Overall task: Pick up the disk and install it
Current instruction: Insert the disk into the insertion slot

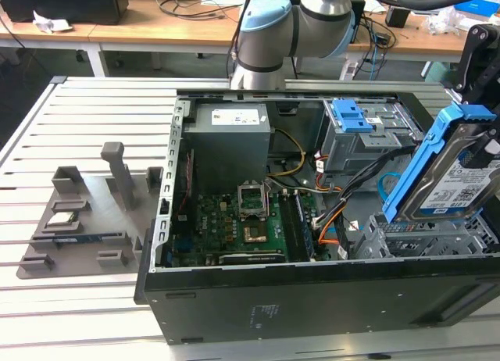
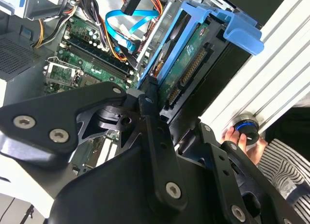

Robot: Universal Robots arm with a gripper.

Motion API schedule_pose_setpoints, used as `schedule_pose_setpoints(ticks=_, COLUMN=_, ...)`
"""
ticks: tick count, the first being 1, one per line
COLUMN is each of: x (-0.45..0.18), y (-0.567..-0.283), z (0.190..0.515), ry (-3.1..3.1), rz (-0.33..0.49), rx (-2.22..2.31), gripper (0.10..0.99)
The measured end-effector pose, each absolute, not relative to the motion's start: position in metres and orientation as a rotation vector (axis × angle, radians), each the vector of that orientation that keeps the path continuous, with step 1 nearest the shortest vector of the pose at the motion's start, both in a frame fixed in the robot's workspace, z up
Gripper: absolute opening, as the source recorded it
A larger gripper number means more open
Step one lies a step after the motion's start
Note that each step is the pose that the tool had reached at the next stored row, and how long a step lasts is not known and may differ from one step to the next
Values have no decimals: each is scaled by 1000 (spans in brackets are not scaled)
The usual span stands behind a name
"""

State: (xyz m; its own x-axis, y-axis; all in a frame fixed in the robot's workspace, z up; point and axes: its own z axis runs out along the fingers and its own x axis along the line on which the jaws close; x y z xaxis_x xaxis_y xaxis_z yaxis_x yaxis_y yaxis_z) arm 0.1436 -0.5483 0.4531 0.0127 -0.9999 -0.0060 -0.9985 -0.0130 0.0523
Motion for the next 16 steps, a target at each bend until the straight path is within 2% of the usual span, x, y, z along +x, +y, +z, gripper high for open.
schedule_pose_setpoints(ticks=16, x=145, y=-545, z=425, ry=-2183, rz=-63, rx=2211, gripper=365)
